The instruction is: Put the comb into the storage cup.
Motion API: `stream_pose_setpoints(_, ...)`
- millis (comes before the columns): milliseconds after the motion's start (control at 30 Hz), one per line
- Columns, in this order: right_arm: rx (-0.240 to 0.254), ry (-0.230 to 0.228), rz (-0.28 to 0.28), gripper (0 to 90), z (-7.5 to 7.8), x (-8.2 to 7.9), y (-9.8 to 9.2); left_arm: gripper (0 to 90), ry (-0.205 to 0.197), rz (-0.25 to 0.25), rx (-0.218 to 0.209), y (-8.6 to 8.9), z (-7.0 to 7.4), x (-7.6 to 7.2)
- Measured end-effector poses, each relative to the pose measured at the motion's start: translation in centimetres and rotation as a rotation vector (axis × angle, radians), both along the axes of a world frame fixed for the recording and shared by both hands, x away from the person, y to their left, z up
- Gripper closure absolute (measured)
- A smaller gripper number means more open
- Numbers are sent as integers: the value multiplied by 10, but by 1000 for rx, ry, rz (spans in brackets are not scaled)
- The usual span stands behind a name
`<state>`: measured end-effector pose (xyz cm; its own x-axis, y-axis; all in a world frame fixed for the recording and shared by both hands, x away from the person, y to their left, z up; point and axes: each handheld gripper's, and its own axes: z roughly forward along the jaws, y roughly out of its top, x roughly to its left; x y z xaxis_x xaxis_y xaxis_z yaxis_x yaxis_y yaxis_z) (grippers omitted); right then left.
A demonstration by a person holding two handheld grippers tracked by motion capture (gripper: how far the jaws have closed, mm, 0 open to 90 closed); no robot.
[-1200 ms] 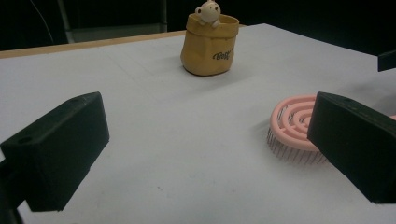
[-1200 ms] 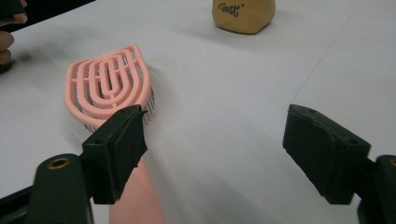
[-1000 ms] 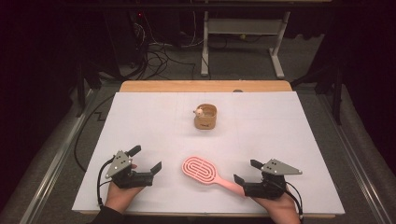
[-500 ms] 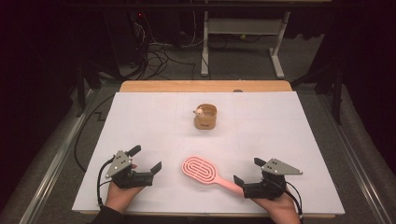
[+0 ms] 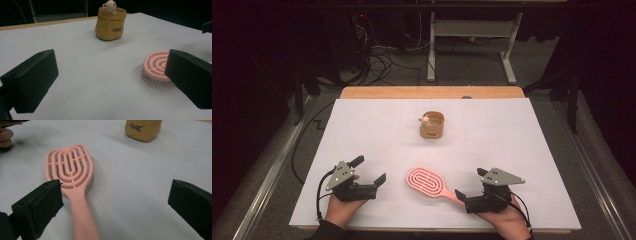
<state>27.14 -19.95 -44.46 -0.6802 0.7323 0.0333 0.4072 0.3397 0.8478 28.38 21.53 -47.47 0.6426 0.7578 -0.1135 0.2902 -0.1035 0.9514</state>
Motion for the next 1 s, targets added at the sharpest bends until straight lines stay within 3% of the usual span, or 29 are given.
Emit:
stream_pose_setpoints(433,-170,111,81,0,4,13,15,0,-18,-8,20,-2,0,1)
stream_pose_setpoints(833,-263,195,138,0,2,17,25,0,-10,-15,15,-1,0,1)
stream_pose_setpoints(1000,-301,206,182,0,3,20,33,0,-6,-17,16,-2,-1,1)
